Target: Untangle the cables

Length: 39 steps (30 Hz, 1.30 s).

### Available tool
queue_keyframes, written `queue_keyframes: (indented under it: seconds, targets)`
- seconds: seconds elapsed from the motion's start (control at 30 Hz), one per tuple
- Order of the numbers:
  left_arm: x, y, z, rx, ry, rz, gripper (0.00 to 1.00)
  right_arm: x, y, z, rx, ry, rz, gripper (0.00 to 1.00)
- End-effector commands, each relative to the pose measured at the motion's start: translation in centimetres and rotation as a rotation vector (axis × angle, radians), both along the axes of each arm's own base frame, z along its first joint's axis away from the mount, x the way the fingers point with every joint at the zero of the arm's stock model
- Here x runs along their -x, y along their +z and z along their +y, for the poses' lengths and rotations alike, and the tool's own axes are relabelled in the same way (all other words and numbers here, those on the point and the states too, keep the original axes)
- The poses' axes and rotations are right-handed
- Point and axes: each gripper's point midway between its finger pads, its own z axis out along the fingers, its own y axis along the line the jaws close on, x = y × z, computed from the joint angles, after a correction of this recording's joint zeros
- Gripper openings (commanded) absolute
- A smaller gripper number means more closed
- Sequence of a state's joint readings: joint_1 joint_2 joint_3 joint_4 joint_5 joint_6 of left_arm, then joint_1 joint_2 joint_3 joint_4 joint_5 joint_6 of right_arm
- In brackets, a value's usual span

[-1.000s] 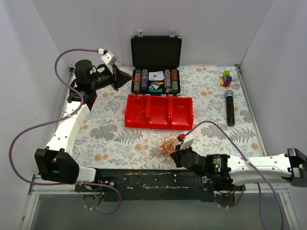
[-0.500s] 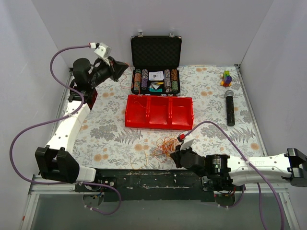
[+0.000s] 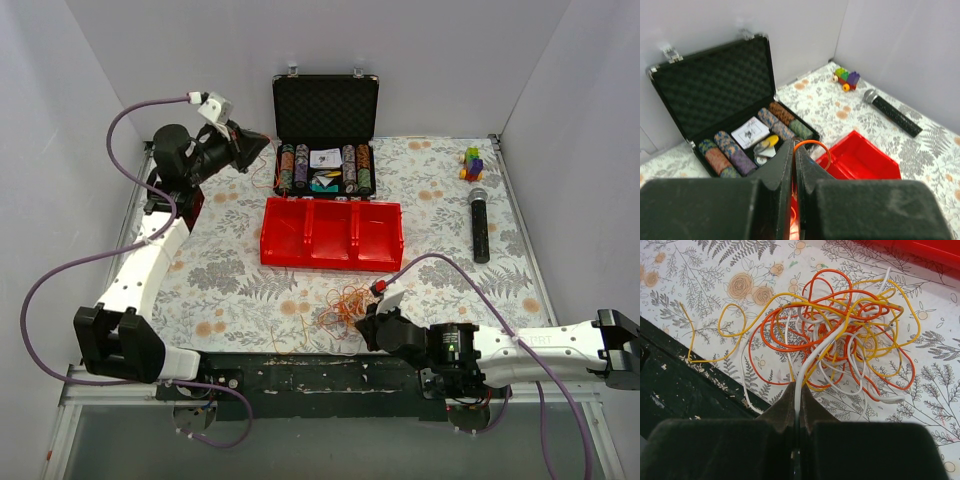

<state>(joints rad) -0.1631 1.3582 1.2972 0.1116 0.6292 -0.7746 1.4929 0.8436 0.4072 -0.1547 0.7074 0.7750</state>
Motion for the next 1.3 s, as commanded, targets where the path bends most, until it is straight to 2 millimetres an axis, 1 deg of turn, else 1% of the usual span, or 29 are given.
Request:
queue_keyframes:
  seconds: [0.0,0.1,0.23,0.4,0.53,0.63,0.77,0.83,0.9,0.97,1.03,1.1,1.13,1.2,1.23,1.27]
  targets:
    - [0.3,-2.8,-0.2,-0.046,-0.023,0.045,0.00,-0.3,0.5,0.1,-0.044,-0.024,-0.014,0.01]
    - [0.3,-3.7,-0.5,-0.051,-0.043,0.063,0.00,-0.3,0.5,0.2,-0.044,-0.024,-0.011,0.01]
    - [-0.4,-5.0,-0.3,-0.079,-0.023,0.067,0.00,-0.3,0.5,0.2,-0.052,-0.027,-0.010,0.01]
    - [-1.8,-8.1,-0.1,-0.115,0.002,0.122,0.00,-0.3,0.6,0.4,-0.055,-0.023,-0.013,0.01]
    - [-1.8,-10.3,-1.6,-0.111,-0.033,0.205,0.00,-0.3,0.7,0.4,-0.053,-0.024,-0.014,0.01]
    - [-0.7,-11.7,-3.6,-0.112,-0.097,0.251,0.00,-0.3,0.6,0.5,-0.051,-0.025,-0.013,0.01]
    - [0.3,-14.1,-5.0,-0.103,-0.133,0.331,0.00,-0.3,0.7,0.5,-0.053,-0.026,-0.012,0.01]
    - [0.2,-15.5,-4.9,-0.100,-0.118,0.376,0.00,-0.3,0.9,0.5,-0.056,-0.026,-0.013,0.01]
    - [-0.5,-17.2,-4.3,-0.104,-0.059,0.432,0.00,-0.4,1.0,0.5,-0.059,-0.027,-0.014,0.01]
    - [-1.3,-20.0,-3.4,-0.129,0.003,0.522,0.00,-0.4,1.2,0.4,-0.064,-0.031,-0.017,0.01]
    - [-1.7,-21.7,-2.8,-0.150,0.047,0.563,0.00,-0.5,1.4,0.3,-0.066,-0.033,-0.020,0.01]
    - [-2.5,-22.8,-1.9,-0.165,0.118,0.578,0.01,-0.5,1.5,0.3,-0.070,-0.035,-0.020,0.01]
    - [-3.1,-23.2,-1.3,-0.171,0.163,0.582,0.04,-0.4,1.5,0.3,-0.070,-0.032,-0.018,0.01]
    - [-3.2,-23.8,-1.2,-0.202,0.172,0.579,0.11,-0.5,1.6,0.3,-0.074,-0.035,-0.020,0.01]
    - [-3.2,-24.0,-1.2,-0.221,0.178,0.570,0.21,-0.5,1.7,0.3,-0.075,-0.034,-0.023,0.01]
    - [-3.0,-24.2,-1.4,-0.241,0.170,0.565,0.39,-0.5,1.7,0.3,-0.074,-0.034,-0.024,0.01]
